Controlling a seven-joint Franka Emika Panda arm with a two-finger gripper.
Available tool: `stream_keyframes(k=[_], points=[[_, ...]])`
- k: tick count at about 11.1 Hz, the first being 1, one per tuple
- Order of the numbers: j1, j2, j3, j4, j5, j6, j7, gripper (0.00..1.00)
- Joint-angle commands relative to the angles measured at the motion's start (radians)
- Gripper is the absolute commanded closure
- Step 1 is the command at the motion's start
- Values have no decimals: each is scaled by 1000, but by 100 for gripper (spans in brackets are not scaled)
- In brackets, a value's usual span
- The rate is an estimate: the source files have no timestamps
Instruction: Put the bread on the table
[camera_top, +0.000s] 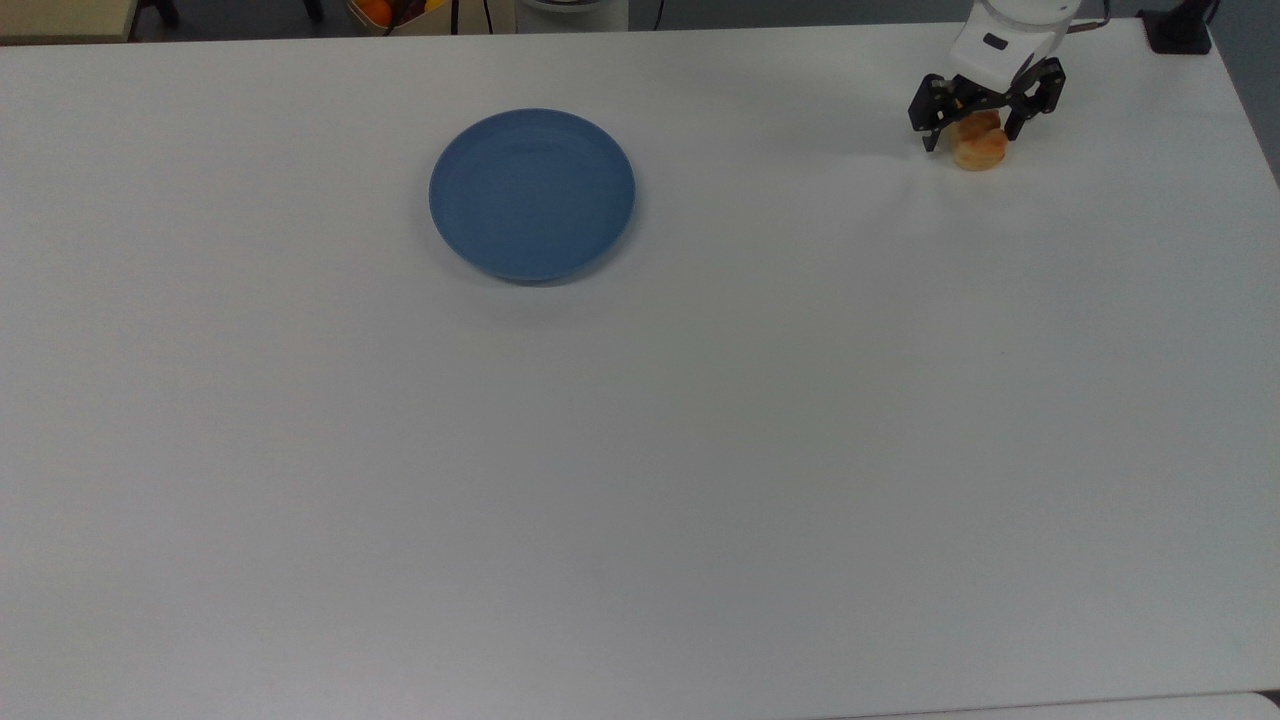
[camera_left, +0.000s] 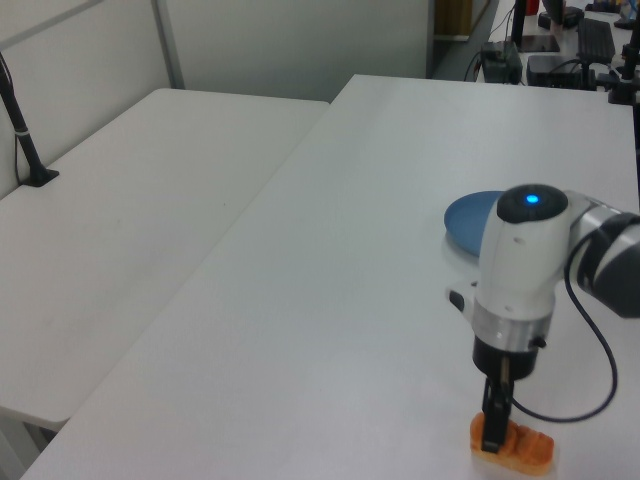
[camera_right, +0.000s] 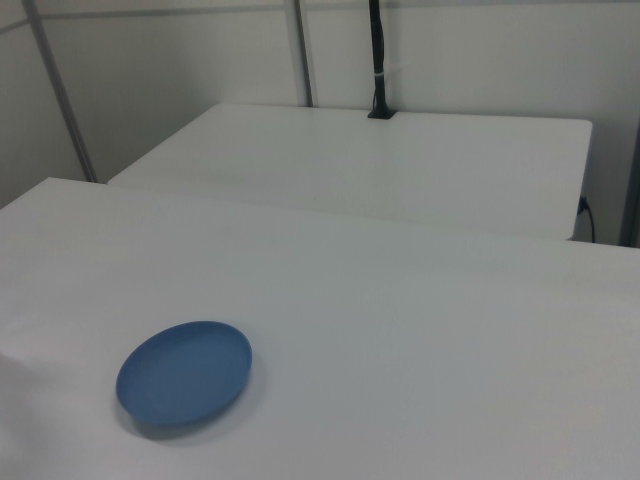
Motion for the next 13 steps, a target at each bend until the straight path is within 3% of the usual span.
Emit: stream_keyframes(k=[1, 3, 5, 8, 11, 13], points=[[-54, -135, -13, 7, -4, -139, 16, 0], [-75, -198, -56, 11, 21, -178, 13, 0], [-80, -257, -136, 46, 75, -273, -52, 0], [-80, -330, -292, 129, 210, -442, -236, 0], [-83, -427, -429, 140, 236, -547, -380, 0], [-83, -475, -557, 146, 258, -586, -442, 0]])
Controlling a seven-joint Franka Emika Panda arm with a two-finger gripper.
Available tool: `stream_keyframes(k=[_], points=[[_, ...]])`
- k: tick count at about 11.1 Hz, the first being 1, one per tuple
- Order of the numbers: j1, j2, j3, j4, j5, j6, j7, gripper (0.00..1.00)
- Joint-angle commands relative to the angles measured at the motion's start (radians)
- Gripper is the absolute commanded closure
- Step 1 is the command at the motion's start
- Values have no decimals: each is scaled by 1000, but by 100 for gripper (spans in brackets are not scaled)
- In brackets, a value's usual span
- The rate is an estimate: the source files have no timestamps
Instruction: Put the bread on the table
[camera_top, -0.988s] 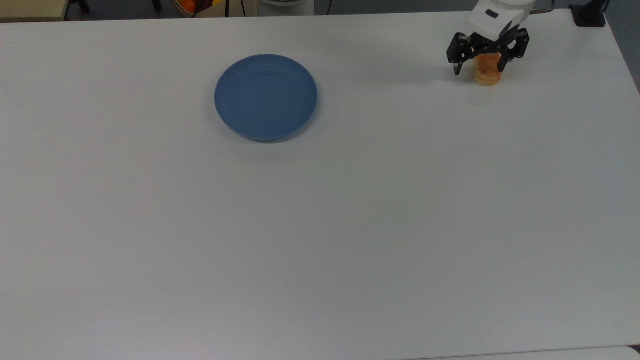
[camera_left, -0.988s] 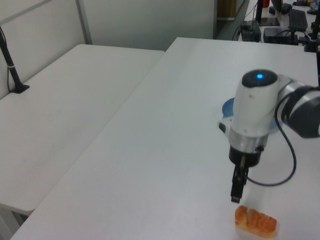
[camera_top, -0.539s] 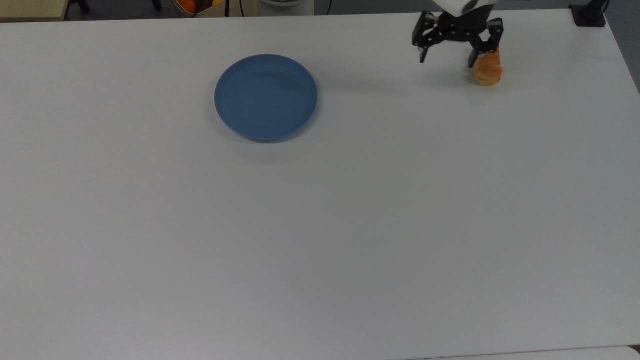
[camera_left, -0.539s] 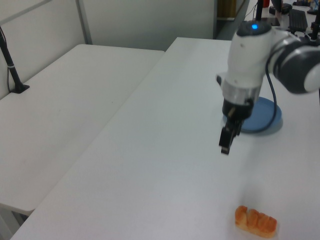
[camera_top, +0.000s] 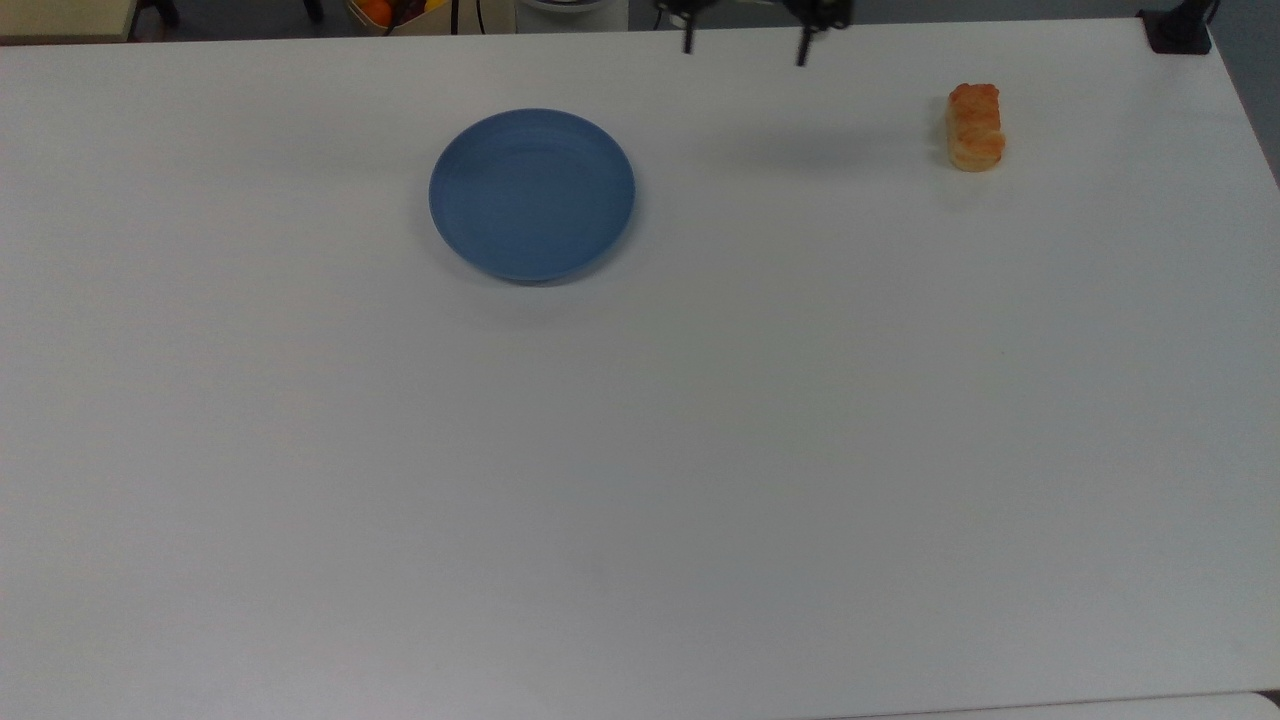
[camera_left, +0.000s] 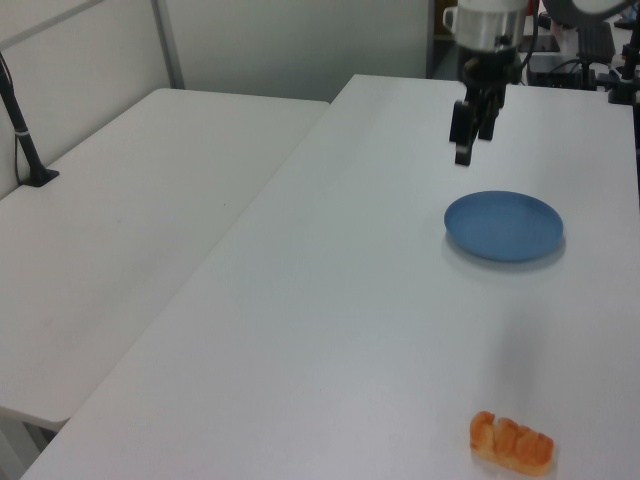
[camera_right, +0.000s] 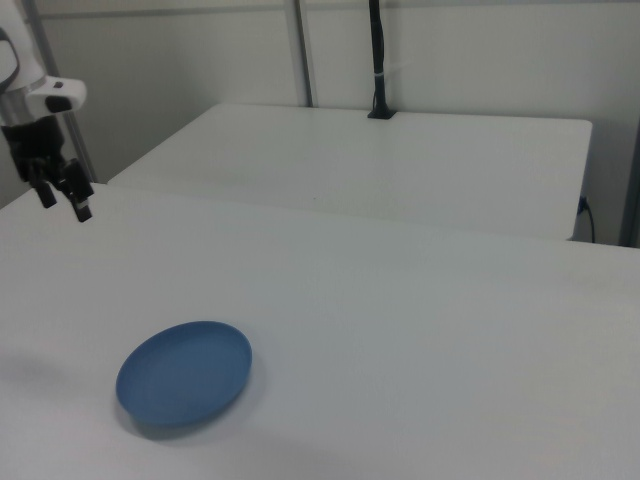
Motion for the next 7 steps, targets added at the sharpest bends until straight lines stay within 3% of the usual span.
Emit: stream_keyframes(k=[1, 3, 7], points=[[14, -69, -162, -5, 62, -42, -65, 0], [0, -79, -213, -6, 63, -51, -153, 0], [-96, -59, -195, -6, 68, 39, -434, 0]])
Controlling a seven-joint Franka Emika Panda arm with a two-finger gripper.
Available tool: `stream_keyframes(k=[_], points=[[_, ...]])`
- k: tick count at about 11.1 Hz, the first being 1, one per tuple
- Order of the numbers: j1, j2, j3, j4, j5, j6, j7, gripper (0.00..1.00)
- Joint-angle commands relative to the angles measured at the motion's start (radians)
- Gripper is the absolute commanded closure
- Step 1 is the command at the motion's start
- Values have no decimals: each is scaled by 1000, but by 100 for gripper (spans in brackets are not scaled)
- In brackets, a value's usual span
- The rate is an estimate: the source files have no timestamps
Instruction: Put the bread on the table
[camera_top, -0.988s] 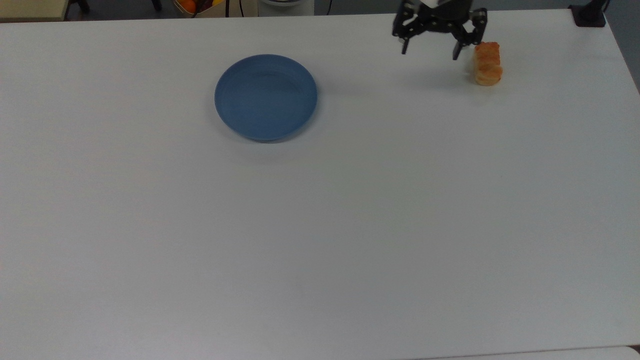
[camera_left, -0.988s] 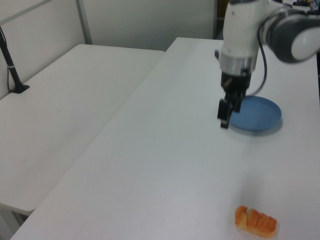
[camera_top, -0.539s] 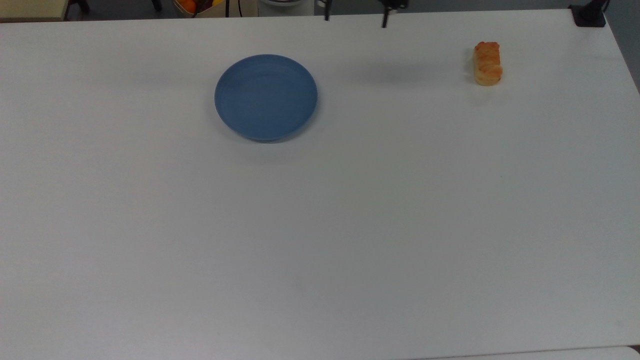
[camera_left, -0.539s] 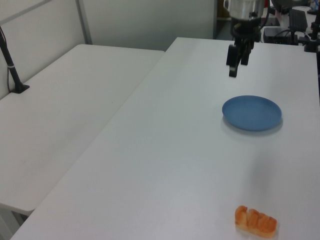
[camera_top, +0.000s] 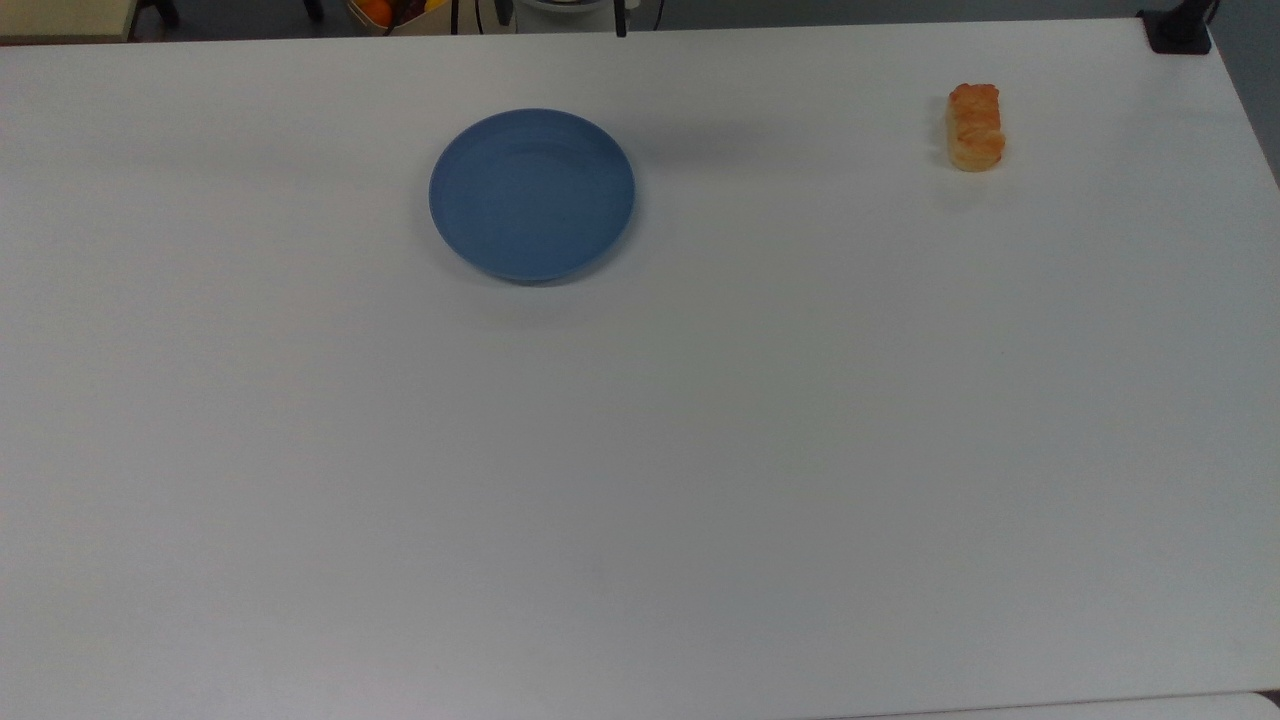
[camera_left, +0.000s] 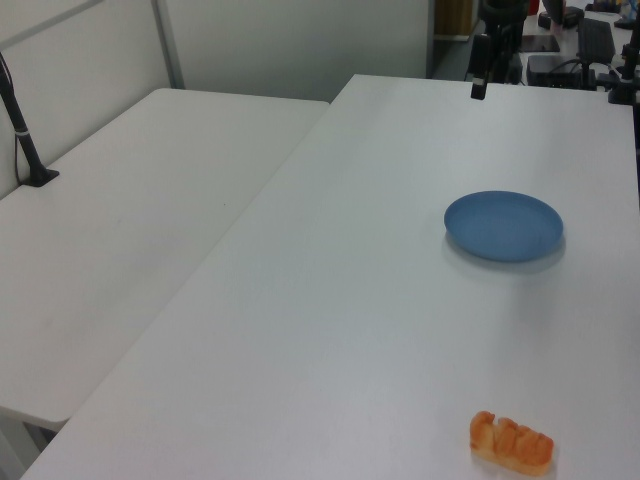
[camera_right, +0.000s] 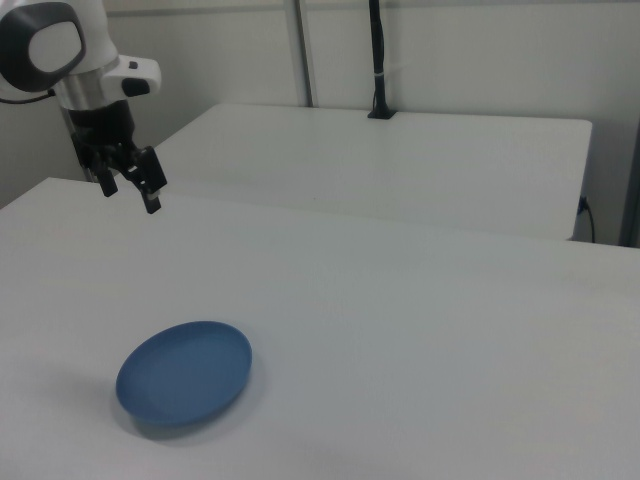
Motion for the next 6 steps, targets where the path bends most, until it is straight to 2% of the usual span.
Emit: stream_keyframes(k=[1, 3, 6], points=[[-69, 18, 47, -7, 25, 81, -159, 0], [-122, 15, 149, -22, 24, 81, -157, 0], [-118, 21, 159, -26, 24, 75, -170, 0]])
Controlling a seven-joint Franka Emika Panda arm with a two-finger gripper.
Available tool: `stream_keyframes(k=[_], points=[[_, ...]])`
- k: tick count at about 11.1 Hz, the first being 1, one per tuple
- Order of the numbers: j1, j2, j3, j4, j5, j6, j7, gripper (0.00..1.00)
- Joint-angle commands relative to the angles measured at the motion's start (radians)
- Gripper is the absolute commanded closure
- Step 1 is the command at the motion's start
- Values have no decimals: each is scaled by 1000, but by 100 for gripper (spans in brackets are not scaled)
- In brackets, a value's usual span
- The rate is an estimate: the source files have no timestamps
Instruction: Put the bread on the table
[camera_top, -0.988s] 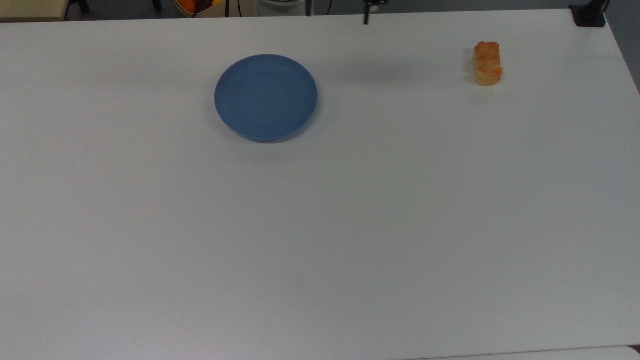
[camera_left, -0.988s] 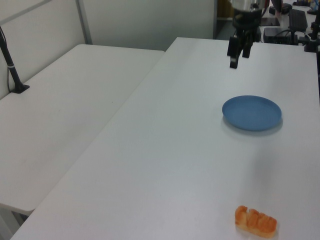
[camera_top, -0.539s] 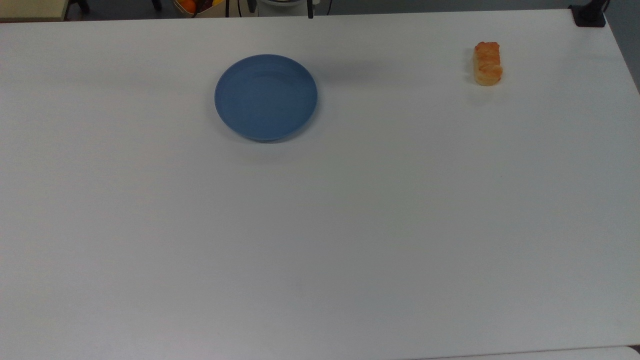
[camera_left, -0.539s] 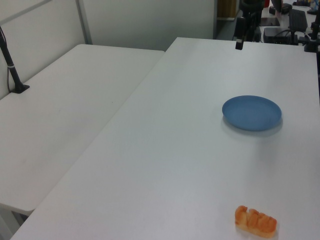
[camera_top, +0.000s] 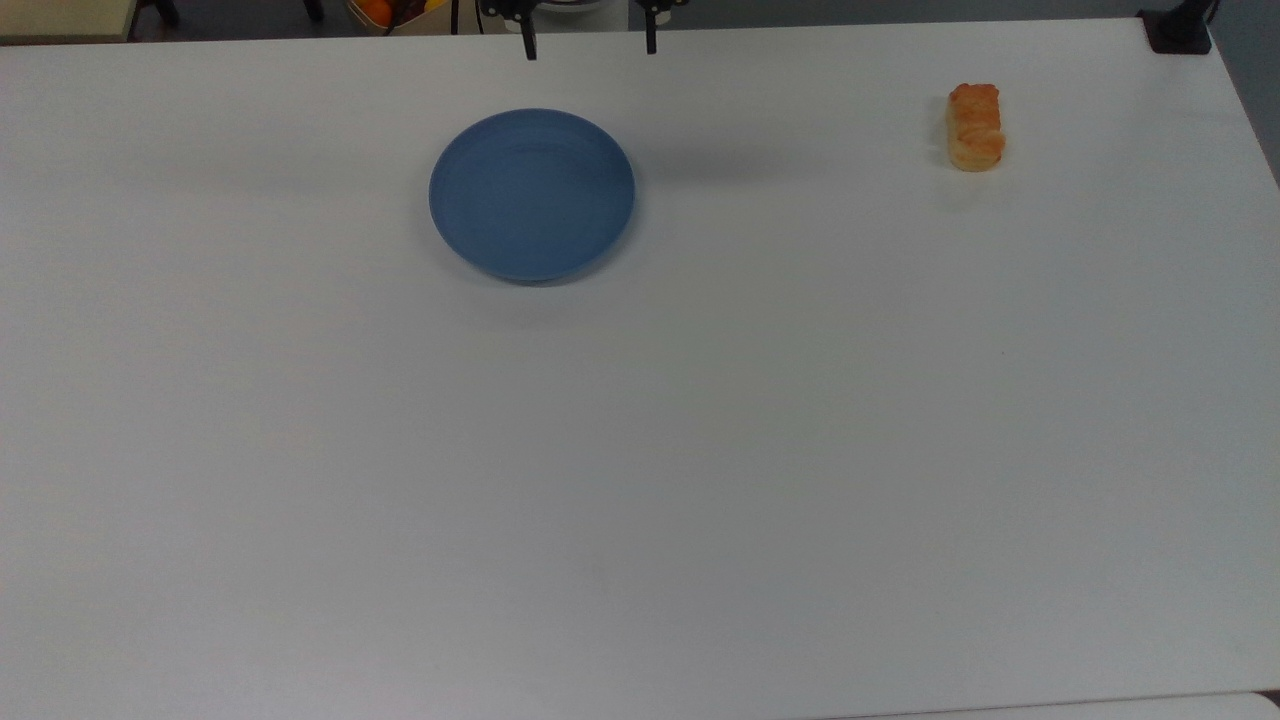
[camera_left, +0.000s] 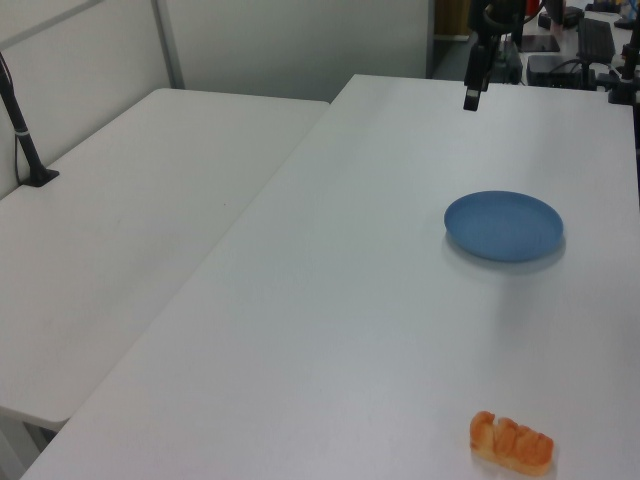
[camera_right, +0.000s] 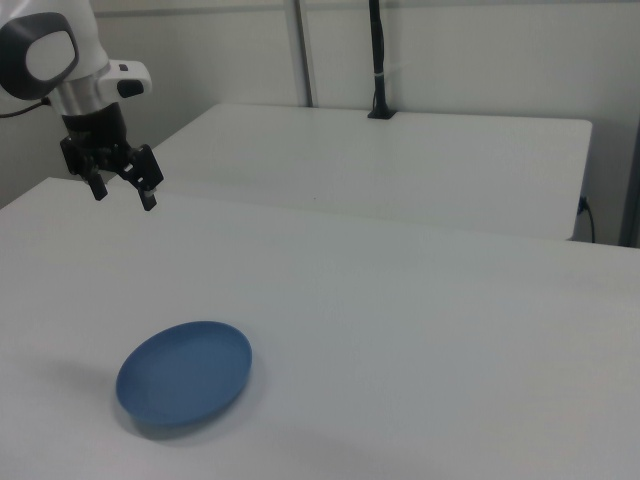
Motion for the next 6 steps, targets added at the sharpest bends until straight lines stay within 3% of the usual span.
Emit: stream_keyframes(k=[1, 6], points=[[-12, 5, 12, -18, 20, 22, -34, 0], [-3, 17, 12, -12, 20, 19, -27, 0]])
